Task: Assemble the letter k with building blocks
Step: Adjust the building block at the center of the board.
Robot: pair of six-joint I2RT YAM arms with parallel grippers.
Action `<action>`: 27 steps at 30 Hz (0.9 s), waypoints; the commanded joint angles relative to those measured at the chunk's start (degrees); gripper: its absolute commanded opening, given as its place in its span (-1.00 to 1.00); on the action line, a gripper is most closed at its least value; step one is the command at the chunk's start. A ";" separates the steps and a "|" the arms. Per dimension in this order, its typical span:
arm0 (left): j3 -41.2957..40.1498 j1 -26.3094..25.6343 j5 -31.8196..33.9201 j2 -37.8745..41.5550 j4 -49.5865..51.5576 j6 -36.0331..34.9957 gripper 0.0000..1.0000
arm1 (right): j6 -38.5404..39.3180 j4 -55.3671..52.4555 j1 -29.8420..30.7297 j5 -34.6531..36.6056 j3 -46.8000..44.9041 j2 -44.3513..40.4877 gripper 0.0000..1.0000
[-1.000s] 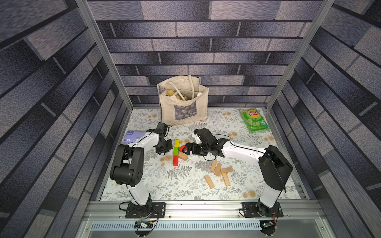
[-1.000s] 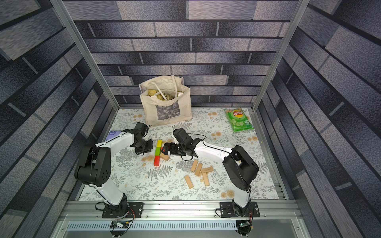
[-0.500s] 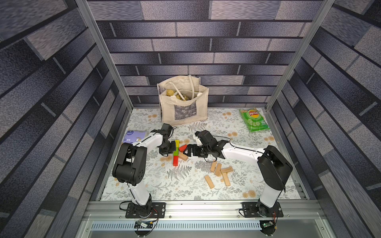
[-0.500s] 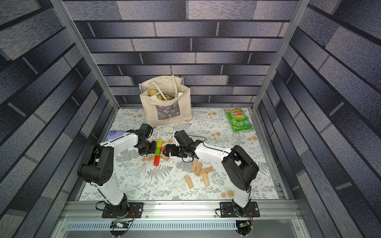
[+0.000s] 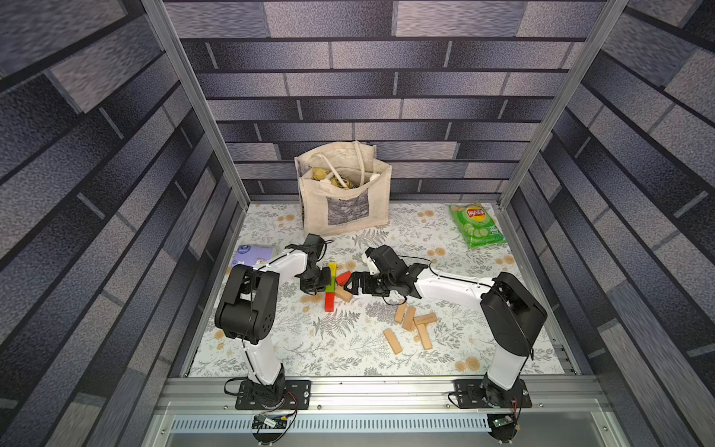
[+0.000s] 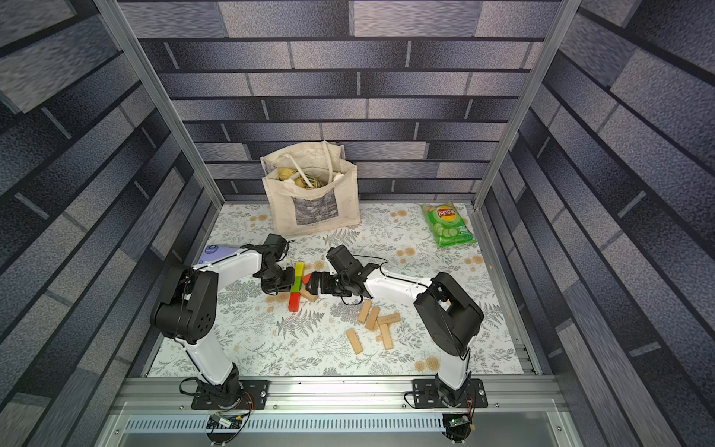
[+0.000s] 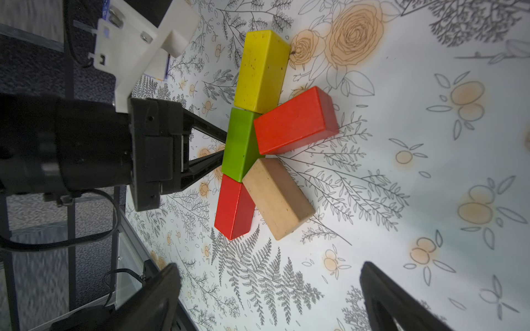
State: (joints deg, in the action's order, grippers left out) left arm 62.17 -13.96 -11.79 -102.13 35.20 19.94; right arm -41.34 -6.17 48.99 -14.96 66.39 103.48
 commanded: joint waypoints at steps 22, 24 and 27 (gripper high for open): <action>2.95 -0.47 0.87 -1.97 3.28 -0.52 -0.81 | 0.40 0.02 -0.07 -0.86 1.20 0.93 1.00; 3.13 -0.51 1.05 -2.11 3.54 -0.54 -0.80 | 0.44 -0.02 -0.15 -0.73 1.11 0.86 1.00; 3.13 -0.61 1.00 -2.20 3.72 -0.52 -0.79 | 0.34 0.02 -0.15 -0.84 1.11 1.01 1.00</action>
State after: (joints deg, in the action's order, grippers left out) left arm 63.94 -14.20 -11.73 -103.35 36.73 19.92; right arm -41.34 -6.15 48.99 -15.16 66.48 103.50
